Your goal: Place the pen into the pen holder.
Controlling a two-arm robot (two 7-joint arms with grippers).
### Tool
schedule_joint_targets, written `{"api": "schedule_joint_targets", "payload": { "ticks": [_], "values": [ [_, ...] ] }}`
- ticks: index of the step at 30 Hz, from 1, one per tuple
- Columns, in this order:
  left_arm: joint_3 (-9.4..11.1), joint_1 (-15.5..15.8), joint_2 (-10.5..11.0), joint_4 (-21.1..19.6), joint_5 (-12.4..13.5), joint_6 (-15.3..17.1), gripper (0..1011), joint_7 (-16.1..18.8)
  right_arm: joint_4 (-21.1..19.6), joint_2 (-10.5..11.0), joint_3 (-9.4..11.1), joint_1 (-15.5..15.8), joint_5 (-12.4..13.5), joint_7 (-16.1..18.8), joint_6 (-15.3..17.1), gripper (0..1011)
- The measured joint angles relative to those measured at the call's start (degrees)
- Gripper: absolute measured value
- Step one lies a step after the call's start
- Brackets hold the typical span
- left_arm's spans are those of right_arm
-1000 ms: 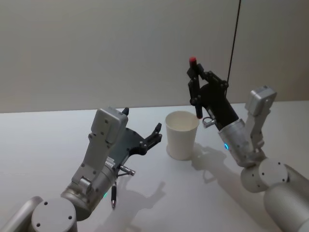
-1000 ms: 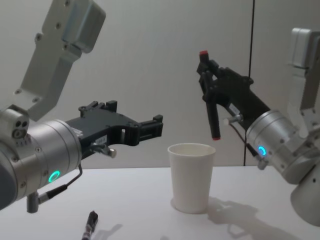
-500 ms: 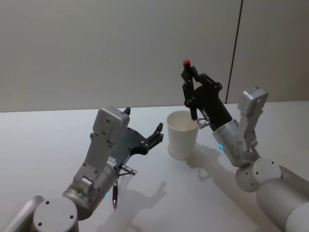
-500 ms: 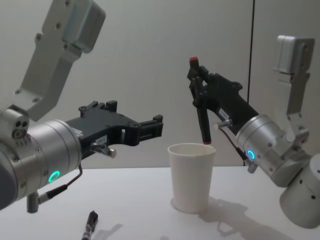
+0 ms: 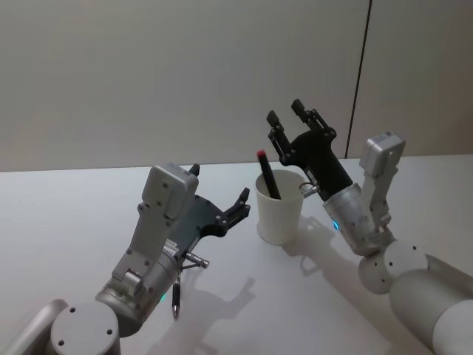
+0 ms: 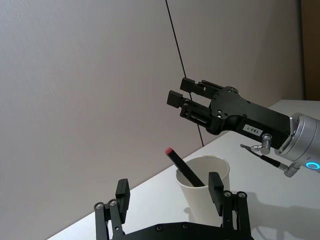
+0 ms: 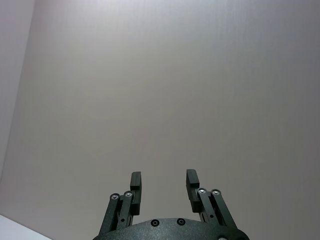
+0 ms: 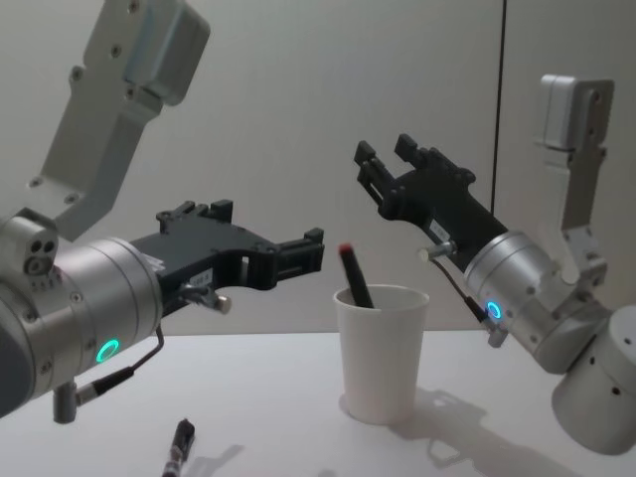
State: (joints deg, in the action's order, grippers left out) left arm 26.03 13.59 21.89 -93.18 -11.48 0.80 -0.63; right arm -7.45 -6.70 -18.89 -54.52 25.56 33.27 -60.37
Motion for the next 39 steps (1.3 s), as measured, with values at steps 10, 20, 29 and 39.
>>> {"api": "schedule_joint_targets", "payload": {
  "ticks": [10, 20, 29, 39],
  "values": [
    [0.00, 0.00, 0.00, 0.00, 0.00, 0.00, 1004, 0.00, 1.42, -0.16, 0.53, -0.73, -0.89, 0.00, -0.28, 832],
    [0.00, 0.00, 0.00, 0.00, 0.00, 0.00, 1004, 0.00, 1.52, 0.04, 0.95, -0.91, -2.13, -1.16, 1.61, 1001],
    [0.00, 0.00, 0.00, 0.00, 0.00, 0.00, 1004, 0.00, -6.53, 1.57, 1.03, 2.76, -4.20, -4.15, 8.84, 1001],
    [0.00, 0.00, 0.00, 0.00, 0.00, 0.00, 1004, 0.00, -27.07, 5.49, 1.11, 12.06, -7.05, -8.97, 22.94, 1001]
  ]
}}
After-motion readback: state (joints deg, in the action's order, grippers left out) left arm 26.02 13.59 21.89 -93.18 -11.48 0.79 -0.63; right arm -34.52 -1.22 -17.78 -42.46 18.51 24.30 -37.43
